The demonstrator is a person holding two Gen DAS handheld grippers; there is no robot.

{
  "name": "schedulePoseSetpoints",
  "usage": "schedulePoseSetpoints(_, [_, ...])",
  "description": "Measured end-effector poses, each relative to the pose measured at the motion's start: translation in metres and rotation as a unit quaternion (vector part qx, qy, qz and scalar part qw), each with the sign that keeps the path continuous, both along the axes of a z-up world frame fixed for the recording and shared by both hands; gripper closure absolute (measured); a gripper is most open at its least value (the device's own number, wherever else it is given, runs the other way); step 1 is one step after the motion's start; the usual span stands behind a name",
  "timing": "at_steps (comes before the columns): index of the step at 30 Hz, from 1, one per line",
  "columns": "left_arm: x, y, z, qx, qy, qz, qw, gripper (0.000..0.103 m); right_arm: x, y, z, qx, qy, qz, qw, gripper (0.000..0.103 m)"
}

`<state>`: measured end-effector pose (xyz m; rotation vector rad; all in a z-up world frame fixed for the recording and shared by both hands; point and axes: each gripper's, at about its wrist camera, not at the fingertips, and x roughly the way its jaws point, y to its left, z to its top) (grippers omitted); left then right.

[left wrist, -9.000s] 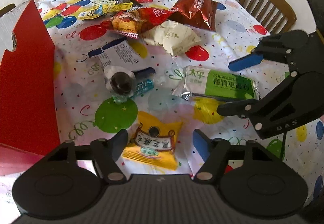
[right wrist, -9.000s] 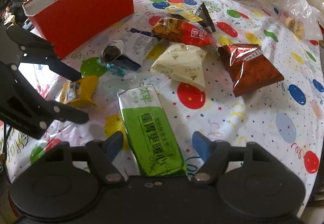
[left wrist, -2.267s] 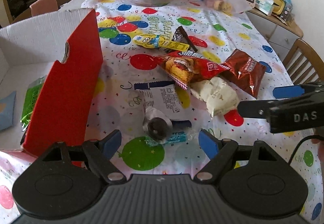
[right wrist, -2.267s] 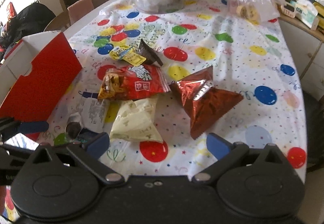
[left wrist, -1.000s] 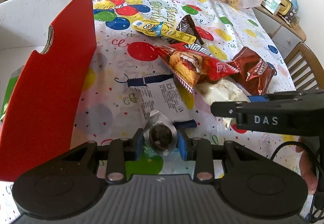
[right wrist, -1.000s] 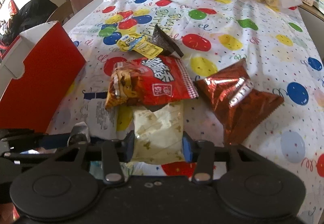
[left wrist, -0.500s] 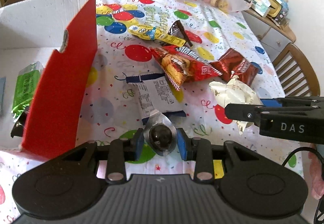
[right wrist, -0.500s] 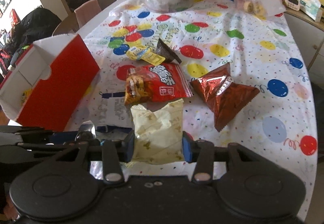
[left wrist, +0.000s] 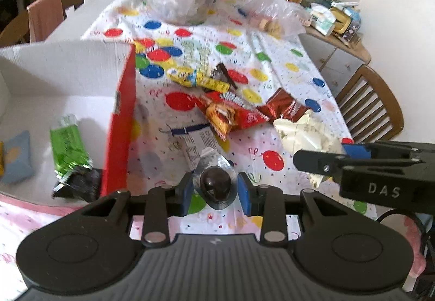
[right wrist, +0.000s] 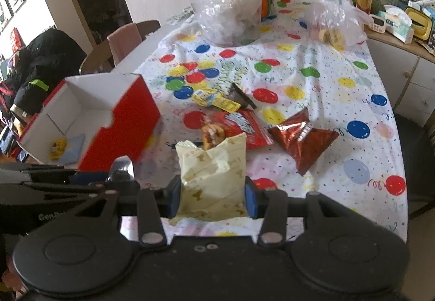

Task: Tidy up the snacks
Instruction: 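Grasp the white snack packet with the right tool while the left tool holds the dark snack, then carry the dark snack and white packet with both tools into the red box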

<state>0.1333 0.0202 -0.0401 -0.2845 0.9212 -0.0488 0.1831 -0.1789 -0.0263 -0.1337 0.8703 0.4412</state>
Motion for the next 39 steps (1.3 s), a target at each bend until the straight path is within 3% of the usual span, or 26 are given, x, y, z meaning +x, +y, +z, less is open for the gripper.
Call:
schedulePoseSetpoints(17, [-0.029, 0.101, 0.046, 0.026, -0.045, 0.001, 0.9986, 0.069, -0.028, 0.105, 0.027, 0.009, -0.039, 0.008, 0.999, 0.059])
schedulePoseSetpoints(29, [-0.029, 0.201, 0.031, 0.042, -0.028, 0.040, 0.9979, 0.069, -0.015, 0.199, 0.004, -0.021, -0.025, 0.035, 0.999, 0.059])
schedulePoseSetpoints(39, [-0.012, 0.267, 0.003, 0.054, 0.008, 0.058, 0.9969, 0.069, 0.015, 0.255, -0.036, -0.065, 0.002, 0.050, 0.997, 0.059])
